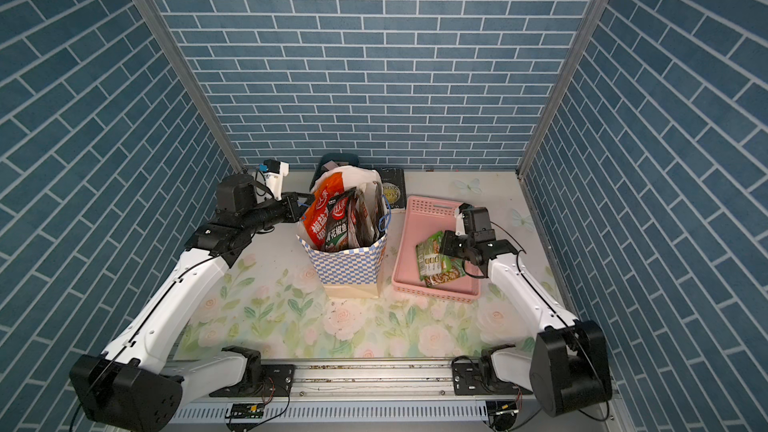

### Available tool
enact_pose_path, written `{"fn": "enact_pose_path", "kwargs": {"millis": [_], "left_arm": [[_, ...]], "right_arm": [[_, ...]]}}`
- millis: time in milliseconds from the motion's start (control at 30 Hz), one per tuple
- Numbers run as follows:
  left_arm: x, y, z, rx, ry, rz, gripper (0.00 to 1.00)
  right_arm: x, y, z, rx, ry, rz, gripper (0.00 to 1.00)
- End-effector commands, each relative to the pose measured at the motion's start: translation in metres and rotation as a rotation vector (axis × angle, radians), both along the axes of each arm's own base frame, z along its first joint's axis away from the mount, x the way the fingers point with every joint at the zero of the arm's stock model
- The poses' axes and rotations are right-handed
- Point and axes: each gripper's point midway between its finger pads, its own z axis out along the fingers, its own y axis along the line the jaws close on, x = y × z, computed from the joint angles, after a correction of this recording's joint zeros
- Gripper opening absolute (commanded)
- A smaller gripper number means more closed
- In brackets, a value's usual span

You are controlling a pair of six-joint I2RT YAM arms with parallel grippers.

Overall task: Place the condiment packets inside the bag
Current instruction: Pick up the condiment packet from the storage box, then place the condiment packet in the paper bag.

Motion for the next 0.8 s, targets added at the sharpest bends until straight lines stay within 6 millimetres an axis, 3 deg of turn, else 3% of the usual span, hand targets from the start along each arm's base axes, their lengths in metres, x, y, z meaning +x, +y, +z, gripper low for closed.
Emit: {"fn": "enact_pose_path", "kwargs": {"millis": [0, 33, 167, 300, 367, 467, 533, 667, 767], "left_arm": [[-0.003, 0.0, -0.001, 0.015, -0.003, -0.003, 0.02], [-0.003, 0.0, -0.001, 0.017, -0.005, -0.001, 0.02], [-0.001, 0.0, -0.002, 0.015, -0.002, -0.001, 0.02], [0.0, -0.001, -0.001, 0.011, -0.005, -0.001, 0.02], [0.0, -0.001, -0.002, 0.012, -0.003, -0.003, 0.02], [0.0, -0.001, -0.003, 0.014, -0.002, -0.003, 0.02], [0.0, -0.001, -0.003, 0.016, 0.0, -0.003, 0.02], [0.001, -0.001, -0.004, 0.018, 0.002, -0.004, 0.02], [0.002, -0.001, -0.005, 0.02, 0.003, -0.006, 0.02]], "right_arm": [[0.001, 0.004, 0.083, -0.013, -0.171, 0.054, 0.0], [0.002, 0.014, 0.114, 0.006, -0.229, 0.093, 0.0], [-0.002, 0.054, 0.203, 0.055, -0.378, 0.233, 0.0], [-0.012, 0.099, 0.272, 0.12, -0.486, 0.372, 0.0], [-0.019, 0.121, 0.294, 0.164, -0.525, 0.432, 0.0], [-0.031, 0.154, 0.311, 0.236, -0.556, 0.516, 0.0], [-0.04, 0.176, 0.31, 0.277, -0.553, 0.57, 0.0], [-0.057, 0.217, 0.288, 0.31, -0.505, 0.668, 0.0], [-0.067, 0.237, 0.263, 0.302, -0.453, 0.715, 0.0]]}}
